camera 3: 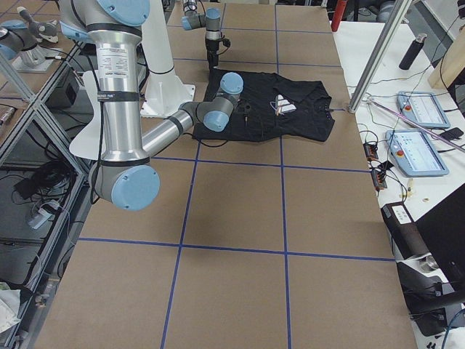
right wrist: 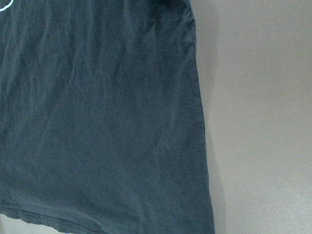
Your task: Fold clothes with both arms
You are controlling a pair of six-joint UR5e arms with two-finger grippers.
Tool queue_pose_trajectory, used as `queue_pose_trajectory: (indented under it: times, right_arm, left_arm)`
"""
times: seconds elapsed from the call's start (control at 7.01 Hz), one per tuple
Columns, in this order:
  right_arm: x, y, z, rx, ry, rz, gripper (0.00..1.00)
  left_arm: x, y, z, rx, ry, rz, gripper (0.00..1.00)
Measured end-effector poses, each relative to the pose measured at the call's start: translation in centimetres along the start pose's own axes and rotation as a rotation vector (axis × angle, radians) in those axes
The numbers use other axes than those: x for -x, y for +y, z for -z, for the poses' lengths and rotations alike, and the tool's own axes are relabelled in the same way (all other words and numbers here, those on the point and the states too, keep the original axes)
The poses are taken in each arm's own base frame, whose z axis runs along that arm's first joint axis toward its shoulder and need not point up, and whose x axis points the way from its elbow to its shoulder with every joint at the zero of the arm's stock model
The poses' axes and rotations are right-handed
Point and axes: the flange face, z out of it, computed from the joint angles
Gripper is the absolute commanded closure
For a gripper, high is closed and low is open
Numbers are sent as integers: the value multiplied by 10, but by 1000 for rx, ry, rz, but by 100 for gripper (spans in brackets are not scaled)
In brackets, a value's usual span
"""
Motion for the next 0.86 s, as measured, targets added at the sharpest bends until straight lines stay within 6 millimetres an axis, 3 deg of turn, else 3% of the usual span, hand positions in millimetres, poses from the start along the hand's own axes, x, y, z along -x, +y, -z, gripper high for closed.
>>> queue_pose_trajectory:
  times: [0.29, 0.43, 0.86]
  right_arm:
    - [0, 0, 0, 1, 0, -1, 0]
    - [0, 0, 0, 1, 0, -1, 0]
    - [-1, 0, -1, 2, 2, -3, 0]
  left_arm:
    - [-1, 2, -1, 1, -9, 0, 81]
    - [-3, 3, 1, 4, -4, -1, 100]
    - [-15, 12, 15, 21, 20, -9, 100]
